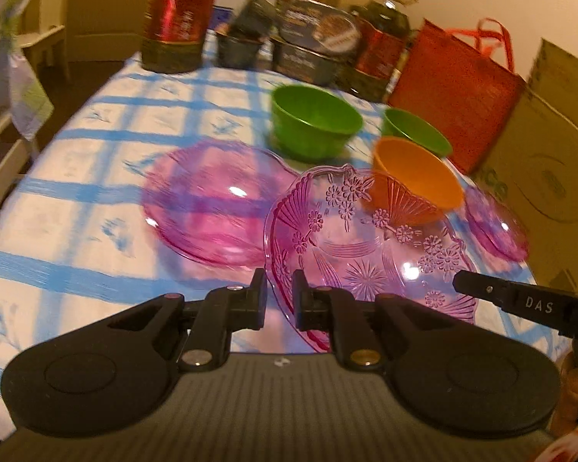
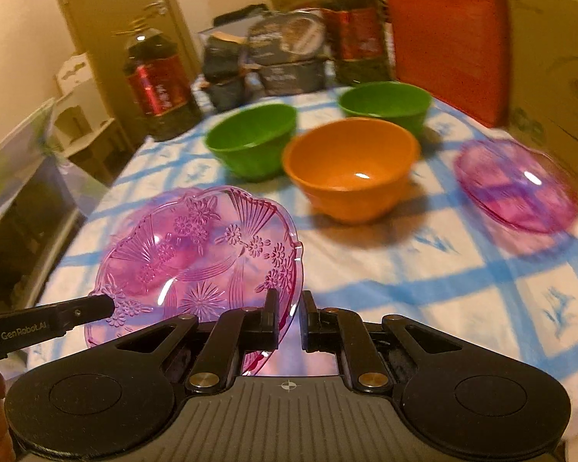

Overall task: Organize plates and bowls
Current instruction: 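Lift the pink plate with both grippers and carry it onto the other large pink plate, then open both grippers and pull back from the stacked plates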

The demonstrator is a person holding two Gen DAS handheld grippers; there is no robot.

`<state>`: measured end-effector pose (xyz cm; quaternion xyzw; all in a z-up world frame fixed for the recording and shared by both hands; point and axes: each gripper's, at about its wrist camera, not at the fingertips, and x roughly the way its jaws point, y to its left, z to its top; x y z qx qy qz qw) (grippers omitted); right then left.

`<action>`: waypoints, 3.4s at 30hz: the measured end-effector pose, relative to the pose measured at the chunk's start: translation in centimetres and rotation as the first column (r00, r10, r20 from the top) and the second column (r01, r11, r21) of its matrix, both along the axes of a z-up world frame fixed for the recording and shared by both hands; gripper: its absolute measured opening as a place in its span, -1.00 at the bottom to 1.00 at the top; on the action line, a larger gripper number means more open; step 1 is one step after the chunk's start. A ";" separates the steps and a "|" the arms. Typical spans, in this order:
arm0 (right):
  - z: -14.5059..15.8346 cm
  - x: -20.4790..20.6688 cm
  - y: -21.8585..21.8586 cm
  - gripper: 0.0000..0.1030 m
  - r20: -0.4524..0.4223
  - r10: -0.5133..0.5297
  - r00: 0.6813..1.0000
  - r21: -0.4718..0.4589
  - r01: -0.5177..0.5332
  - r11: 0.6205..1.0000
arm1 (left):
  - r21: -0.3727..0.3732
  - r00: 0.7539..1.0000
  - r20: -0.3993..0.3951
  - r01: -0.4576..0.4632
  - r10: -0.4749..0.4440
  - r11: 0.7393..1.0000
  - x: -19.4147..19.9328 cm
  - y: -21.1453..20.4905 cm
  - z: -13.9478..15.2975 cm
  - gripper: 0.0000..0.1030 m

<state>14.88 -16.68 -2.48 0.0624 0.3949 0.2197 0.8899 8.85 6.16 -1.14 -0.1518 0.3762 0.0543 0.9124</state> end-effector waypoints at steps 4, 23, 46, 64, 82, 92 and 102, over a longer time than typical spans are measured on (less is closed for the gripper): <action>0.4 1.1 2.9 -0.80 0.015 0.048 0.999 0.018 -0.048 0.999 | 0.011 0.999 0.005 -0.044 0.044 0.999 0.2 2.6 0.5 -0.78; -1.2 7.7 10.6 -0.80 -0.026 0.110 0.994 0.014 -0.110 0.994 | 0.011 0.994 -0.020 -0.109 0.109 0.994 5.3 9.4 -0.9 -0.78; -3.5 9.8 13.0 -0.79 -0.050 0.121 0.991 -0.074 -0.125 0.989 | -0.005 0.990 -0.090 -0.111 0.110 0.994 7.7 11.2 -3.8 -0.78; -3.4 9.8 12.6 -0.11 -0.006 0.095 0.995 -0.067 -0.095 0.993 | 0.011 0.988 -0.065 -0.137 0.137 0.991 7.3 11.1 -3.3 -0.69; -2.4 3.5 5.7 -0.08 -0.096 -0.021 0.995 -0.048 0.017 0.999 | -0.035 0.989 -0.089 -0.123 0.119 0.992 2.0 5.9 -1.6 -0.52; -1.0 0.7 0.3 0.21 -0.073 -0.119 0.990 -0.098 0.111 0.989 | -0.049 0.996 -0.084 -0.045 0.041 0.998 1.2 -0.2 -1.1 -0.28; -0.3 -0.3 -5.9 0.25 -0.064 -0.234 0.970 -0.124 0.224 0.966 | -0.046 0.997 -0.066 0.045 -0.048 0.998 2.6 -5.9 -0.2 0.01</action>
